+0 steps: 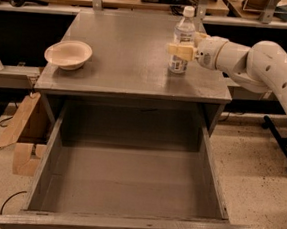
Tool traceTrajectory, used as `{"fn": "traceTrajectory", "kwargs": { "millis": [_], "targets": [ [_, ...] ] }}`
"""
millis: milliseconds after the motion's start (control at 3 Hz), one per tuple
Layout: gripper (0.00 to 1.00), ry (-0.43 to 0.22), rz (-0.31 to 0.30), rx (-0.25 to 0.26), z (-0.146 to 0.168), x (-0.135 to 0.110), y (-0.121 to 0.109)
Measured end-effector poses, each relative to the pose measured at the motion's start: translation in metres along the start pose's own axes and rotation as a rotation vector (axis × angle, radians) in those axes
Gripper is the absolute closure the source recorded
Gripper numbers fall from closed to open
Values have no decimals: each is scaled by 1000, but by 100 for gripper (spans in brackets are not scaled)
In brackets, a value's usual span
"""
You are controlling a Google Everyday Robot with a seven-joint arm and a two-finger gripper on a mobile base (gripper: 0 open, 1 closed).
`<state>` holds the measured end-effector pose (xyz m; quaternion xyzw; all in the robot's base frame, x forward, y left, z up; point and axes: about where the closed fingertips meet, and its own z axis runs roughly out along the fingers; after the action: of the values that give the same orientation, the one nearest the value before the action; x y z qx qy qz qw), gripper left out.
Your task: Pick blue plastic bottle from top drawer and place on counter
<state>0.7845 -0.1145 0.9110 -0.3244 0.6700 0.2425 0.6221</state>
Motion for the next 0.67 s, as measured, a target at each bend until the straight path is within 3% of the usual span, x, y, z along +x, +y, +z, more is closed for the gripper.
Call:
{"fn": "traceTrajectory", "kwargs": {
  "millis": [667],
  "targets": [
    [0,-1,-4,-1,-3,-3,-2]
  ]
}}
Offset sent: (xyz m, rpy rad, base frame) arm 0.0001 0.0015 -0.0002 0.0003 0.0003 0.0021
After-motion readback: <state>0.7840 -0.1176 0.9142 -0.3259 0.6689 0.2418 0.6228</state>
